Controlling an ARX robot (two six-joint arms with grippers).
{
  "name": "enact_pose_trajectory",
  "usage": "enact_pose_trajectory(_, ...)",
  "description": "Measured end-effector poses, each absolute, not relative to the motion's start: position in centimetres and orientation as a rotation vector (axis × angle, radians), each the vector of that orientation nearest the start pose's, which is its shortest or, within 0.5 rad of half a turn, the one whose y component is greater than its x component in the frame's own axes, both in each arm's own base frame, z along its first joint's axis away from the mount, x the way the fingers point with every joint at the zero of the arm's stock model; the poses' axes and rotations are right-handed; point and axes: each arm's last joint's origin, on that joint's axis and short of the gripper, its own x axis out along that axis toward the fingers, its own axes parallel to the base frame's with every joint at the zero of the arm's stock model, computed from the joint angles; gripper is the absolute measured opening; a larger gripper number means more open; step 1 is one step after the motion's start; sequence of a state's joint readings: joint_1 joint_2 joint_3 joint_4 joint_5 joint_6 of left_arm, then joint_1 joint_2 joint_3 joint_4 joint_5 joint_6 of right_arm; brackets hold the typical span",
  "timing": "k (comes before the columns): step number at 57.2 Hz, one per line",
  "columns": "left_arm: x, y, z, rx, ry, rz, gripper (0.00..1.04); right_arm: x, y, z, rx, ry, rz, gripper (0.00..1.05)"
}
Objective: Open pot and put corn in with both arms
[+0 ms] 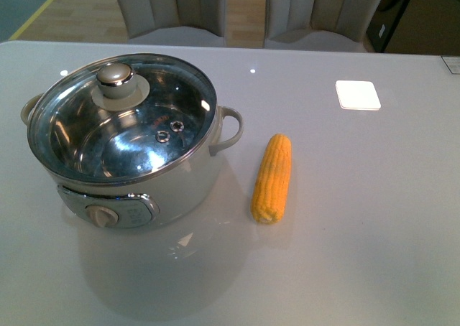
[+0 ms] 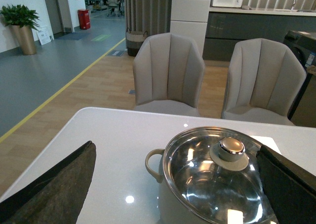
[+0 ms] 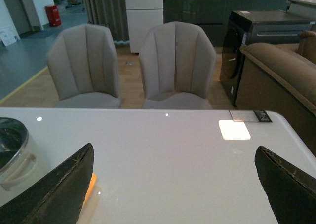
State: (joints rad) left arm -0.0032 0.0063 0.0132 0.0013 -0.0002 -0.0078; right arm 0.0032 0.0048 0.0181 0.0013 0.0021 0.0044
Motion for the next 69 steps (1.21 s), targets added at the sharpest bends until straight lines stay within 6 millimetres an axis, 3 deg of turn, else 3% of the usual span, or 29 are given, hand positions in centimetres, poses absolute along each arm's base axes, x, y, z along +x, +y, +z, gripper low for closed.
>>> enact_pose_trajectory(38,9.7,0.0,16.7,-0.01,0.0,-0.002,0.98,9.7,0.0,16.9,0.005,-0.015,0.001,0.96)
enact_pose_trajectory(45,10.0,-0.2,16.4,-0.14,0.392,0.036,0.98,9.7,0.0,16.9,0.004,-0.015,0.002,0.96)
enact_pose_trajectory(52,10.6,-0.4,16.5,-0.17,0.46,0.025,0.98,9.7,0.0,16.9,0.004,-0.015,0.001,0.96)
enact_pose_trajectory(60,13.1,-0.4,18.2,-0.173,0.415,-0.016,0.98,9.7,0.0,16.9,0.005,-0.015,0.001,0.96)
enact_pose_trajectory(69,17.9,-1.3,18.3,-0.106,0.387,-0.059,0.98,9.7,0.0,16.9,0.004,-0.015,0.001,0.96)
